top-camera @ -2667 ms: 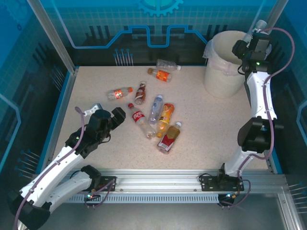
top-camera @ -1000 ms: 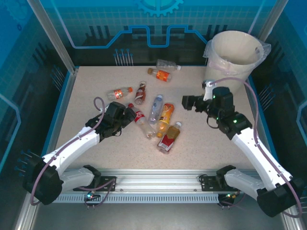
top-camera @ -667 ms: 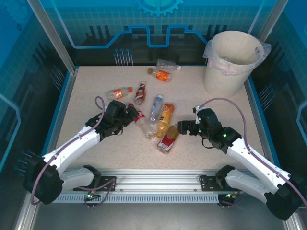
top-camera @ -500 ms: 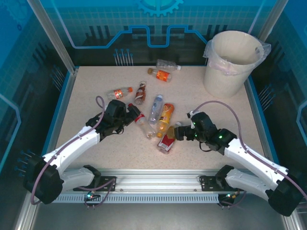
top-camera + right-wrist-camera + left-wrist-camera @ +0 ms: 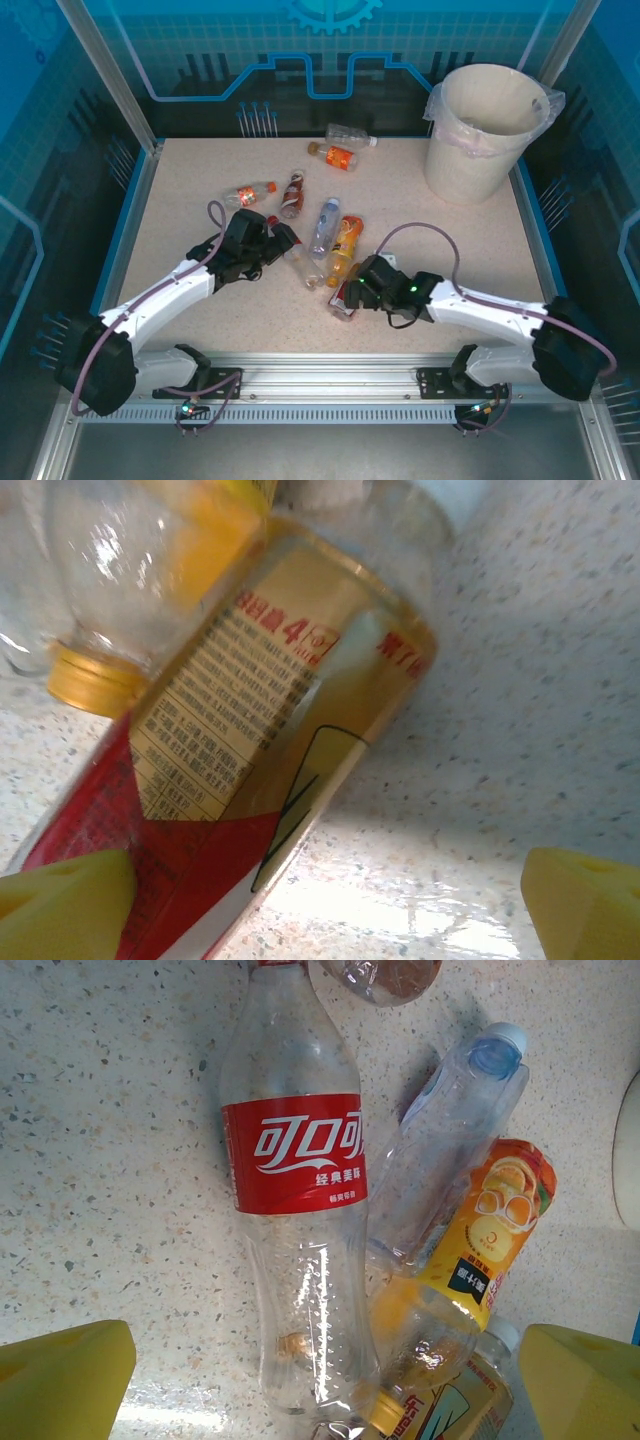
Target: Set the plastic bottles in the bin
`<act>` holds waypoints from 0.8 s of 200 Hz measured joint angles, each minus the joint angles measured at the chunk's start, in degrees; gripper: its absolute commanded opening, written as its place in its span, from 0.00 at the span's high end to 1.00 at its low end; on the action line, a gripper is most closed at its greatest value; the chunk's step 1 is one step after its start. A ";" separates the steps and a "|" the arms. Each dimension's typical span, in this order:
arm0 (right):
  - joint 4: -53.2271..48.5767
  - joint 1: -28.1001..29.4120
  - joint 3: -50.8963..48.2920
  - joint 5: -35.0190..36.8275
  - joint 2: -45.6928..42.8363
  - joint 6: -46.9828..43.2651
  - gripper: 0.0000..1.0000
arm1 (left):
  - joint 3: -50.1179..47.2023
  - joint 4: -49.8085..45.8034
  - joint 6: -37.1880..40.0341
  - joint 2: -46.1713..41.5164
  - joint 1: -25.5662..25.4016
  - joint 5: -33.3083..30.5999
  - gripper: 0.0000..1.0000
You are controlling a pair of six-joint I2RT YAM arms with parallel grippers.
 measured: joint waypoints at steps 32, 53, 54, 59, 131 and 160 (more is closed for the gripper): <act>1.07 2.91 3.04 2.56 4.33 3.21 0.00 | 0.00 -0.02 1.01 0.02 0.00 0.00 0.01; 0.81 2.99 2.99 3.50 4.22 4.48 0.00 | 0.00 -0.02 1.53 0.02 0.00 0.00 0.01; 0.76 2.97 2.97 3.50 4.20 4.52 0.00 | 0.00 -0.02 1.60 0.02 0.00 0.00 0.01; 0.68 2.89 2.91 3.63 4.02 4.63 0.00 | 0.00 0.00 1.86 0.02 0.00 0.02 0.01; -7.91 -11.08 -3.93 2.62 -10.71 -2.05 0.00 | 0.00 0.24 3.74 0.44 0.00 2.60 0.01; -8.52 -12.76 -3.72 -1.27 -13.64 -2.71 0.00 | -0.61 1.99 3.72 0.70 0.00 3.63 0.01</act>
